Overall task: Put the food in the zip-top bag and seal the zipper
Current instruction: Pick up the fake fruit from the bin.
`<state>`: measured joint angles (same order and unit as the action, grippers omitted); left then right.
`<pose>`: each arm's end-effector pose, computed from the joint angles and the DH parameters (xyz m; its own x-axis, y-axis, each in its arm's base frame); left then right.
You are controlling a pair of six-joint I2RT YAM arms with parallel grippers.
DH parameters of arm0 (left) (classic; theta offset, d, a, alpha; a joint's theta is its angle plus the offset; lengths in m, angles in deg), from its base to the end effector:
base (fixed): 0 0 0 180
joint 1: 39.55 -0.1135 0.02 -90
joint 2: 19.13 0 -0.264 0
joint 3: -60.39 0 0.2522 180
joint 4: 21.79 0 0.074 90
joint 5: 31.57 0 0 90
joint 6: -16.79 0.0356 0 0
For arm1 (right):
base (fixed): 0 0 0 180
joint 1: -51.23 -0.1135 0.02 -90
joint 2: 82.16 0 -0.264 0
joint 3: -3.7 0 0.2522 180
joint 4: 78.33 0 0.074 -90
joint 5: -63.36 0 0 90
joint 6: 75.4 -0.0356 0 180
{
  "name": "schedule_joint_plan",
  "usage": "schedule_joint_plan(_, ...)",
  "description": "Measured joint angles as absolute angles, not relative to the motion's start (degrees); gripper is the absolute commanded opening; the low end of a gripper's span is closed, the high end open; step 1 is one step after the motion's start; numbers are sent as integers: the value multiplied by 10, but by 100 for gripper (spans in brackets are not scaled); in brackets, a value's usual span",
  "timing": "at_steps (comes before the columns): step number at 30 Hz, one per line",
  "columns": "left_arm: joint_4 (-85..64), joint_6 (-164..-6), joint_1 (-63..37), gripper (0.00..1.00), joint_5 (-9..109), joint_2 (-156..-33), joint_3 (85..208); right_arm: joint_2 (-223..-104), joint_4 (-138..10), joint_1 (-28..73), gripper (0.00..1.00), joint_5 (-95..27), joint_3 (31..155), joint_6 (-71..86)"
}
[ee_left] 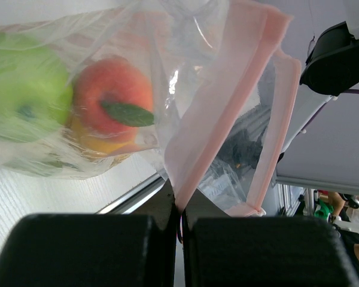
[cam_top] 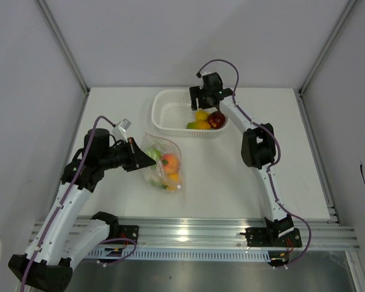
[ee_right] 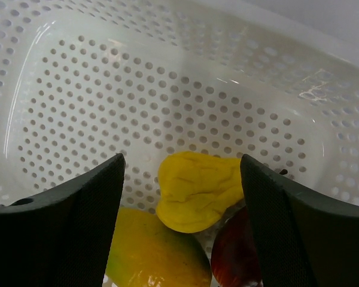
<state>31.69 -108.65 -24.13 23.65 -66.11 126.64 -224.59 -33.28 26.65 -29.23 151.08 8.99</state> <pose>0.1521 -0.0630 0.3317 -0.8319 -0.2646 -0.4878 0.2342 0.6296 -0.7408 0.5125 0.2362 0.2257 -0.6266 -0.1792 -0.7584 -0.3876 0.9160 0.1037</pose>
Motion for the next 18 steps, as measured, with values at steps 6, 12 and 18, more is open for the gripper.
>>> schedule_joint_plan(6, 315, -1087, -241, 1, 235, -661, 1261, -2246, -338, 266, 79, -291, 1465, 90)
schedule_joint_plan(12, 315, -1087, -241, 1, 234, -661, 1256, -2245, -349, 265, 73, -289, 1429, 93)
schedule_joint_plan(18, 315, -1087, -241, 1, 233, -659, 1255, -2244, -354, 263, 47, -286, 1416, 99)
